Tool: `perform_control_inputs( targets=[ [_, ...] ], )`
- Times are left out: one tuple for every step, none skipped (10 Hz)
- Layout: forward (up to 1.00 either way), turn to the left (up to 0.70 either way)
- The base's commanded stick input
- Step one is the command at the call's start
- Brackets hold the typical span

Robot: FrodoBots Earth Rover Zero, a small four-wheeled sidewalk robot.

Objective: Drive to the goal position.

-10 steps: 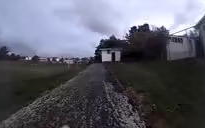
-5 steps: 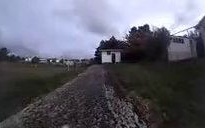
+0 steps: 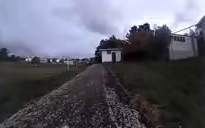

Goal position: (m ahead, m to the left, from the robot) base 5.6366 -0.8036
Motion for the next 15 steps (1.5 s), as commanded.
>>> perform_control_inputs(
  targets=[
    [0.6, 0.0],
    [0.6, 0.0],
    [0.6, 0.0],
    [0.6, 0.0],
    [0.6, 0.0],
    [0.6, 0.0],
    [0.6, 0.0],
    [0.6, 0.0],
    [0.6, 0.0],
    [0.6, 0.0],
    [0.6, 0.0],
    [0.6, 0.0],
    [0.6, 0.0],
    [0.6, 0.0],
    [0.6, 0.0]
  ],
)
